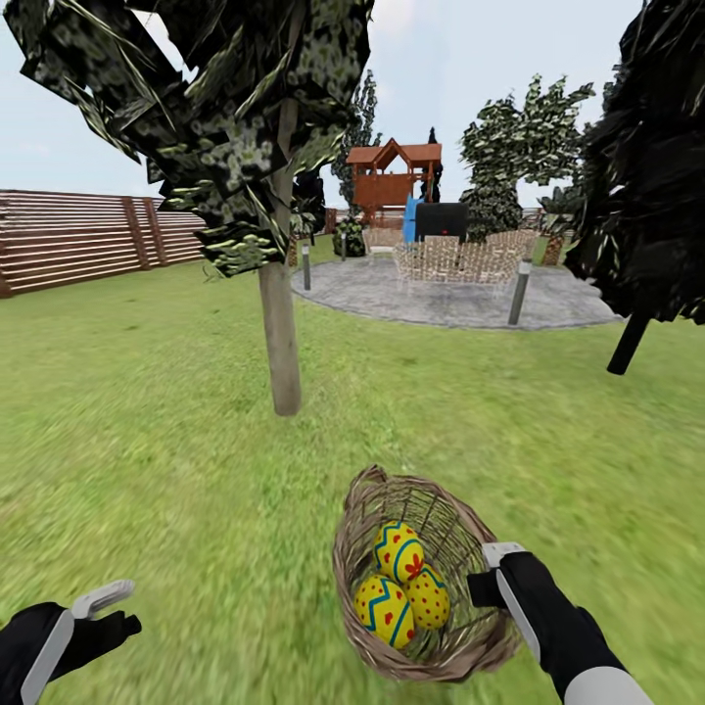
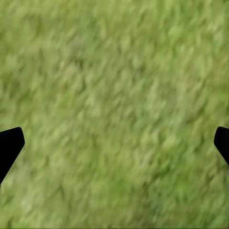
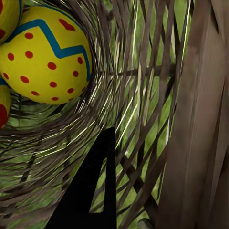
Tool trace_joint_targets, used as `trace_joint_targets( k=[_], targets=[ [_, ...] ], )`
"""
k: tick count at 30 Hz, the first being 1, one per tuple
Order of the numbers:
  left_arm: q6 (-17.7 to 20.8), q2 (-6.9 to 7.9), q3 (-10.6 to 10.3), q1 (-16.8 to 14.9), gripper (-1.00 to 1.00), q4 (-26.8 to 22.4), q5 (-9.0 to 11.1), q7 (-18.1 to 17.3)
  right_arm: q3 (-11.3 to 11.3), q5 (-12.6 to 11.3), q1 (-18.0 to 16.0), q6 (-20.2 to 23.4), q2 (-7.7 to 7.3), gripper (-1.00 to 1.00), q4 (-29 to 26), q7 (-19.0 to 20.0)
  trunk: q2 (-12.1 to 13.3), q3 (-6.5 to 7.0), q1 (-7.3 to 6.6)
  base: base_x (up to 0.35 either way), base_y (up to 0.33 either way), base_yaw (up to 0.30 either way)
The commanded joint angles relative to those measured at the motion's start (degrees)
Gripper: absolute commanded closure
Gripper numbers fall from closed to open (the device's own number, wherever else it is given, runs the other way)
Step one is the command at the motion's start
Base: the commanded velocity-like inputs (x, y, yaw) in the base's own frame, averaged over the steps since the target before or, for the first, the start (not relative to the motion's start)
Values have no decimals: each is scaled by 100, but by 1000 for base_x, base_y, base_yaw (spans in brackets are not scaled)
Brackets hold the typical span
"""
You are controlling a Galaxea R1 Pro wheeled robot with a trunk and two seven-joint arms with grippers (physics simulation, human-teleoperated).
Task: Take the three Easter eggs out of the wicker basket on the lawn in the garden, then place them on the lawn next to a single tree (choose any tree) so that all three eggs are next to the same tree and none are left in the basket.
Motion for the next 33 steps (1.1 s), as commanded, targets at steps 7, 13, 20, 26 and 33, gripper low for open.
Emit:
trace_joint_targets(
  k=[7, 13, 20, 26, 33],
  targets=[
    [27, -19, -3, -5, -100, -4, 12, -3, 7, -24, 1, 29, -19, 100, -9, 25, -2, -6, 2, 347, 0, 245],
    [27, -54, -4, -5, -100, 0, 3, -3, 12, -24, 2, 29, -19, 100, -5, 25, -2, -6, 2, 347, 0, 242],
    [27, -66, -4, -5, -100, 5, 3, -2, 7, -24, -1, 29, -19, 100, -10, 21, -2, -6, 2, 347, 0, 237],
    [27, -105, -12, -5, -100, 5, -5, -3, 7, -24, -1, 29, -19, 100, -10, 21, -2, -6, 2, 347, 0, 228],
    [27, -127, -12, -5, -100, 13, -11, -3, -12, -34, -2, 29, -19, 100, -10, 25, -2, -1, 2, 347, 0, 138]
  ],
)
